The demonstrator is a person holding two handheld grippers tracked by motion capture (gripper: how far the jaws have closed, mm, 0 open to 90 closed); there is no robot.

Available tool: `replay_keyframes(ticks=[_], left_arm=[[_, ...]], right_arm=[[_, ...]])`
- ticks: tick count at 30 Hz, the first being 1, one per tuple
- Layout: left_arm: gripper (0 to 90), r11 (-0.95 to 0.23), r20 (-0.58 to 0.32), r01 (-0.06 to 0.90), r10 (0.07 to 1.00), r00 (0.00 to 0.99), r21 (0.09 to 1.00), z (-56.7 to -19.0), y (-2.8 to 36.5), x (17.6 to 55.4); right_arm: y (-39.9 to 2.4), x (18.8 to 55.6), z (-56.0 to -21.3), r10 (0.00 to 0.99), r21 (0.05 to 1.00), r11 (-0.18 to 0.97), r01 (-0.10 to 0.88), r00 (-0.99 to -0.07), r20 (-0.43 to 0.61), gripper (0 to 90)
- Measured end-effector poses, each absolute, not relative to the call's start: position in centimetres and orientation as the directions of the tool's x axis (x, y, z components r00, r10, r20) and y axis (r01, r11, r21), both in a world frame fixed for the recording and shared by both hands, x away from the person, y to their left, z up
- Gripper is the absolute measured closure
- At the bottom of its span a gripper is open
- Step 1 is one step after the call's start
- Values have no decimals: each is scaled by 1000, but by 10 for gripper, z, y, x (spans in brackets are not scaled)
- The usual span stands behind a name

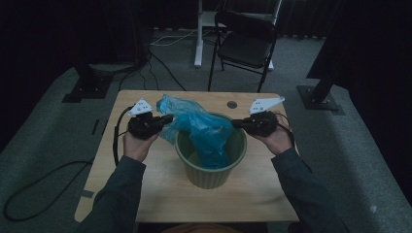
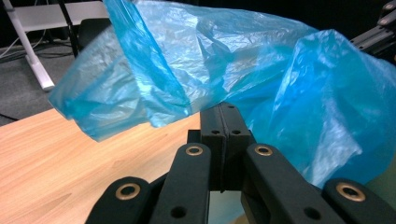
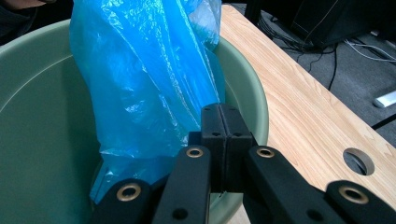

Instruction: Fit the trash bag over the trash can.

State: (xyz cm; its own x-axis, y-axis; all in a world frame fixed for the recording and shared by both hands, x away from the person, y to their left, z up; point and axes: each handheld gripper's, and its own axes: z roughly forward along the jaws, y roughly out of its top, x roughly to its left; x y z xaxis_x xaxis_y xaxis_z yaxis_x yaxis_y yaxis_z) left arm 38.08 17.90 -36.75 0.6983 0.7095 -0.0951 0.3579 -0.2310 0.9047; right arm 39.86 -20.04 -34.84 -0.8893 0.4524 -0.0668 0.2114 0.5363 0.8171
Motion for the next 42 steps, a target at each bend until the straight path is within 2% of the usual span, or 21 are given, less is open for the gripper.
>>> replay_keyframes(ticks=[2, 5, 6, 7, 14, 17, 18, 21, 26, 29, 31, 35, 36, 37, 42], left_arm=[[900, -231, -95, 355, 707, 701, 906, -368, 178, 380], [900, -236, -78, 327, 692, 717, 915, -365, 173, 378], [900, -236, -78, 327, 692, 717, 915, -365, 173, 378], [900, -241, -71, 320, 689, 721, 916, -363, 171, 377], [900, -241, -65, 305, 679, 732, 921, -361, 165, 376], [900, -245, -60, 300, 675, 736, 922, -360, 162, 376], [900, -249, -54, 294, 670, 740, 923, -359, 159, 375], [900, -258, -45, 286, 665, 746, 923, -359, 156, 375], [900, -263, -38, 275, 656, 753, 925, -358, 152, 373], [900, -265, -35, 273, 654, 755, 925, -358, 152, 372], [900, -269, -30, 268, 652, 757, 925, -358, 152, 371], [900, -270, -28, 268, 654, 756, 925, -359, 153, 370], [900, -270, -28, 268, 654, 756, 925, -359, 153, 370], [900, -267, -29, 270, 658, 753, 925, -359, 156, 370], [900, -254, -41, 285, 675, 737, 924, -363, 165, 370]], right_arm=[[-202, 398, -348, 452, 815, 538, 215, -890, -64, 895], [-200, 399, -346, 446, 811, 544, 216, -893, -62, 764], [-200, 399, -346, 446, 811, 544, 216, -893, -62, 764], [-198, 399, -341, 436, 821, 533, 206, -898, -57, 712], [-184, 400, -326, 421, 842, 510, 173, -904, -69, 678], [-177, 401, -321, 421, 847, 506, 161, -903, -80, 694], [-166, 403, -317, 430, 852, 502, 145, -897, -100, 761], [-160, 404, -315, 428, 855, 498, 142, -898, -100, 765], [-140, 413, -314, 456, 836, 533, 132, -877, -152, 633], [-135, 417, -314, 462, 830, 541, 135, -872, -159, 627], [-131, 424, -315, 468, 828, 541, 147, -870, -152, 642], [-130, 436, -319, 484, 805, 561, 195, -866, -128, 847], [-130, 436, -319, 484, 805, 561, 195, -866, -128, 847], [-132, 441, -321, 504, 784, 578, 224, -854, -128, 900], [-139, 441, -319, 549, 771, 582, 258, -824, -138, 900]])
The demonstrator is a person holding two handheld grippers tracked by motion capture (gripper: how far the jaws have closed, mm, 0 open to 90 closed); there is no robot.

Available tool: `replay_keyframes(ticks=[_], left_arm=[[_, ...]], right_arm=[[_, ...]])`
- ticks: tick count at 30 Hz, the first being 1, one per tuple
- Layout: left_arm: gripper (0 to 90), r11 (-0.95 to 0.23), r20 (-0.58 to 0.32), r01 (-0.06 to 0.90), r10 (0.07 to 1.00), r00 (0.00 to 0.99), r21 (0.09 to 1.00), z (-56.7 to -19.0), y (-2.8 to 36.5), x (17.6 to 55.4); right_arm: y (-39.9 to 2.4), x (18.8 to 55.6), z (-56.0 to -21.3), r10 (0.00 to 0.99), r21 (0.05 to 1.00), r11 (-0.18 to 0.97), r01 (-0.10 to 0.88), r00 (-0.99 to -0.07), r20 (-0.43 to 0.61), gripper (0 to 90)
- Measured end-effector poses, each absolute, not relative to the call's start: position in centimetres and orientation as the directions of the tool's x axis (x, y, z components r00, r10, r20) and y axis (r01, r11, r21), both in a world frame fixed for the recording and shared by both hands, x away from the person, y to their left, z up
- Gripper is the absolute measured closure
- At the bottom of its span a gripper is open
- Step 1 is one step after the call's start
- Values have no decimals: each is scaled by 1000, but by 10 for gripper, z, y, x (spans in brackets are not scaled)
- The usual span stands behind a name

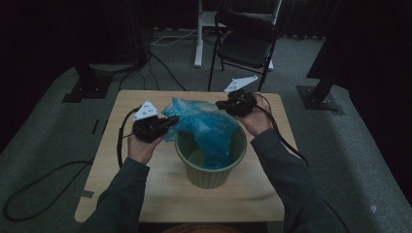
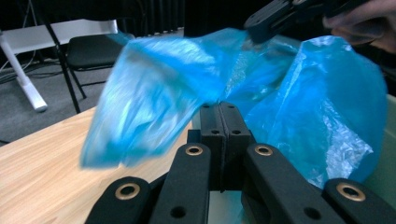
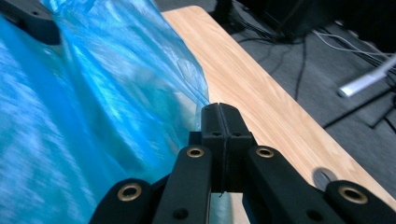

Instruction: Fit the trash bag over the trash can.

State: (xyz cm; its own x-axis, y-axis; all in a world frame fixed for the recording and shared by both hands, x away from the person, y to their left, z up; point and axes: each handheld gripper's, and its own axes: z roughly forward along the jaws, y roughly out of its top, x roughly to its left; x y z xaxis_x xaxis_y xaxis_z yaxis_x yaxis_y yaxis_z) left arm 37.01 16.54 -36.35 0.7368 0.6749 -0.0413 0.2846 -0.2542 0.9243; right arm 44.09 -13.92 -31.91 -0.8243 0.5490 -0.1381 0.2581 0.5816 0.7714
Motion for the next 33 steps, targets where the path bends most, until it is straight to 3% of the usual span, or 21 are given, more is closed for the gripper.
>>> replay_keyframes(ticks=[10, 16, 20, 22, 33], left_arm=[[894, -253, -54, 309, 687, 724, 917, -370, 176, 369], [859, -248, -57, 307, 686, 725, 919, -370, 173, 369], [853, -252, -48, 295, 681, 731, 922, -366, 170, 368], [853, -250, -47, 291, 679, 732, 924, -364, 169, 368], [876, -267, -33, 272, 656, 754, 925, -363, 164, 367]], right_arm=[[-166, 444, -327, 632, 767, 530, 361, -771, -75, 900], [-172, 442, -327, 632, 775, 523, 354, -772, -73, 900], [-170, 437, -321, 533, 815, 517, 260, -844, -69, 680], [-165, 436, -319, 517, 822, 517, 240, -853, -76, 626], [-148, 451, -318, 514, 805, 546, 231, -851, -105, 556]])
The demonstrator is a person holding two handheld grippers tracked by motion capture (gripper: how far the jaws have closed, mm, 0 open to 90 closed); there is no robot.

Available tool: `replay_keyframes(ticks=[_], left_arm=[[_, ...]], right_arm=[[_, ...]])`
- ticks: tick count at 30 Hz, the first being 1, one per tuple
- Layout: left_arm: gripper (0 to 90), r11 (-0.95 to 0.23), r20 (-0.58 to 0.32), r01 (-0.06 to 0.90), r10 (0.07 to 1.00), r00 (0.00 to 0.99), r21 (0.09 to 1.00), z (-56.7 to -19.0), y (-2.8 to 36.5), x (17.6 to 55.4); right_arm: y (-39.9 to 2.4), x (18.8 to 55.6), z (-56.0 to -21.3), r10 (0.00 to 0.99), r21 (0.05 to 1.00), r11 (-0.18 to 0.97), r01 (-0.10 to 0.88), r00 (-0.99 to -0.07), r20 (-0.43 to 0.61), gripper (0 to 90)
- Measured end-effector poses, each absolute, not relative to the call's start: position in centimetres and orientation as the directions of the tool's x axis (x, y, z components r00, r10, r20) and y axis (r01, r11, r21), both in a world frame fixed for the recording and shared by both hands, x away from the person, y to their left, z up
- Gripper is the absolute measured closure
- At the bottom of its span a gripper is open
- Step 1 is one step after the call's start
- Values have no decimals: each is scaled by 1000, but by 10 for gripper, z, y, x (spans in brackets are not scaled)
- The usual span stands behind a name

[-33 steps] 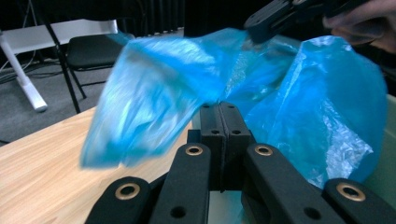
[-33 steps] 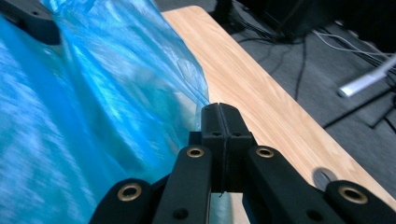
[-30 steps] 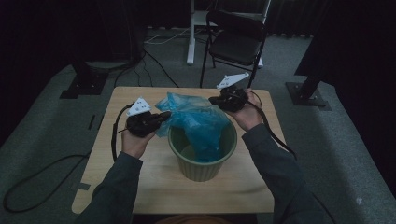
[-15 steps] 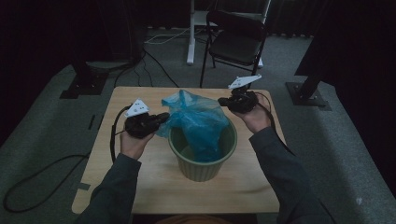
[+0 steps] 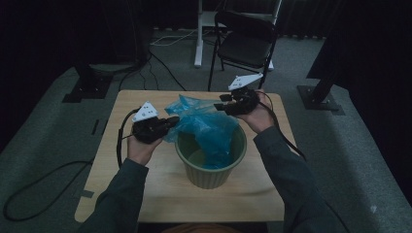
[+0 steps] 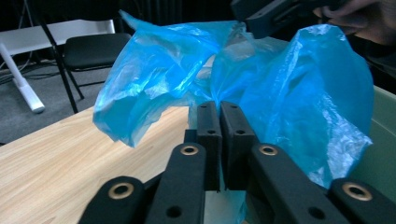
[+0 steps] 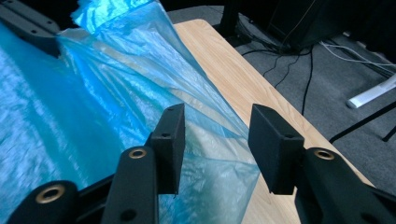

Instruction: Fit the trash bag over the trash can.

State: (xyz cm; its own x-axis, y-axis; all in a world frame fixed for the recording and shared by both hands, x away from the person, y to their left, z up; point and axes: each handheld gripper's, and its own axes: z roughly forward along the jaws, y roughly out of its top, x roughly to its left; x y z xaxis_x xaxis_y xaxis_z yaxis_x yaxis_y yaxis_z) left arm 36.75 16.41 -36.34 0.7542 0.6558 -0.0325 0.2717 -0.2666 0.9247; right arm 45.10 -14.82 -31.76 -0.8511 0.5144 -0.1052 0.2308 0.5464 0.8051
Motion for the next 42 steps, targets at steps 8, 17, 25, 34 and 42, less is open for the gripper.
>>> replay_keyframes(ticks=[8, 17, 25, 34, 42], left_arm=[[892, -271, -32, 266, 645, 764, 925, -363, 163, 367], [859, -262, -30, 262, 651, 759, 929, -364, 169, 365], [853, -260, -33, 264, 651, 758, 929, -365, 171, 364], [876, -264, -28, 258, 647, 762, 929, -364, 171, 364], [837, -251, -33, 260, 657, 753, 932, -364, 175, 362]], right_arm=[[-127, 464, -319, 467, 765, 612, 200, -872, -146, 572], [-125, 474, -324, 515, 712, 653, 257, -840, -170, 900], [-142, 476, -323, 546, 736, 615, 282, -826, -141, 692], [-127, 482, -326, 514, 732, 635, 247, -842, -162, 541], [-131, 484, -330, 546, 681, 659, 319, -826, -142, 894]])
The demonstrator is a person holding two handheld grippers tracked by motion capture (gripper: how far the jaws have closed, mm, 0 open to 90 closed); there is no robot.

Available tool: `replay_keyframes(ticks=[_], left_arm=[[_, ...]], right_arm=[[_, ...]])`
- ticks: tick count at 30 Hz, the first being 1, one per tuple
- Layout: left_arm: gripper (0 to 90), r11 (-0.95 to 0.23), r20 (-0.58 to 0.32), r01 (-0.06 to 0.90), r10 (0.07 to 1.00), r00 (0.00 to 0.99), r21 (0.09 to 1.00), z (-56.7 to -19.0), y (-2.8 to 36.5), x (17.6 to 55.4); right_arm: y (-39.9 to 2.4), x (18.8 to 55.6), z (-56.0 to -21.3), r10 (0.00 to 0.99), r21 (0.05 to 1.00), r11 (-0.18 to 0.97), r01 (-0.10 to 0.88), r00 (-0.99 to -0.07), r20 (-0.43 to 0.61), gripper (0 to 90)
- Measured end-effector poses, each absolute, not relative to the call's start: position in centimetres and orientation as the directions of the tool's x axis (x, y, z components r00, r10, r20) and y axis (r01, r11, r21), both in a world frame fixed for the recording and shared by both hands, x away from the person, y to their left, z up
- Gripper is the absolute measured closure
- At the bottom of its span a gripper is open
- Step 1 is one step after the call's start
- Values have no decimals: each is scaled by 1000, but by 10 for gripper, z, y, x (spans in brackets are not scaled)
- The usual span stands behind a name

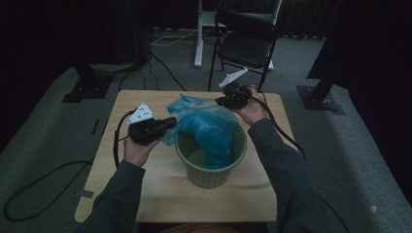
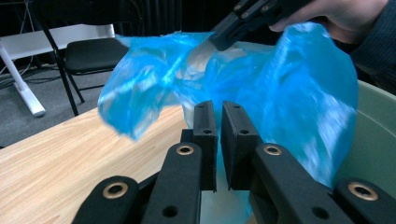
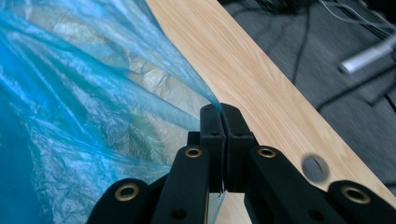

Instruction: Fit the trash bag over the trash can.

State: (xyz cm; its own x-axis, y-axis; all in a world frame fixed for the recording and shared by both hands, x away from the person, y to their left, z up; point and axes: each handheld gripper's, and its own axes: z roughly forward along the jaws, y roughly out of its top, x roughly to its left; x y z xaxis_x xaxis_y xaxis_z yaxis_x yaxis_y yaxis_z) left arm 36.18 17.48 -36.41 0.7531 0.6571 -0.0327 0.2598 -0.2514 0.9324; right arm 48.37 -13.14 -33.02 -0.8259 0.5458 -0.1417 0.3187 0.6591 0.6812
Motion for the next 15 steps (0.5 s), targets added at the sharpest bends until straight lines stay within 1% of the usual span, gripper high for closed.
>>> replay_keyframes(ticks=[2, 3, 5, 7, 8, 13, 15], left_arm=[[835, -249, -35, 260, 657, 753, 933, -364, 177, 361], [835, -247, -38, 262, 655, 754, 933, -365, 178, 360], [835, -247, -39, 262, 653, 756, 933, -365, 177, 360], [826, -244, -41, 257, 645, 763, 935, -365, 176, 359], [809, -241, -44, 253, 638, 769, 937, -364, 176, 358], [645, -224, -45, 216, 586, 809, 950, -360, 172, 356], [596, -222, -45, 205, 568, 822, 953, -358, 169, 355]], right_arm=[[-138, 480, -329, 564, 668, 664, 335, -811, -155, 894], [-146, 477, -329, 586, 680, 640, 358, -799, -131, 894], [-151, 475, -329, 597, 684, 632, 365, -792, -128, 894], [-160, 473, -332, 621, 688, 610, 393, -777, -107, 895], [-163, 473, -333, 628, 689, 601, 405, -773, -93, 894], [-175, 472, -337, 638, 698, 579, 421, -767, -66, 894], [-175, 471, -337, 636, 700, 577, 421, -769, -63, 893]])
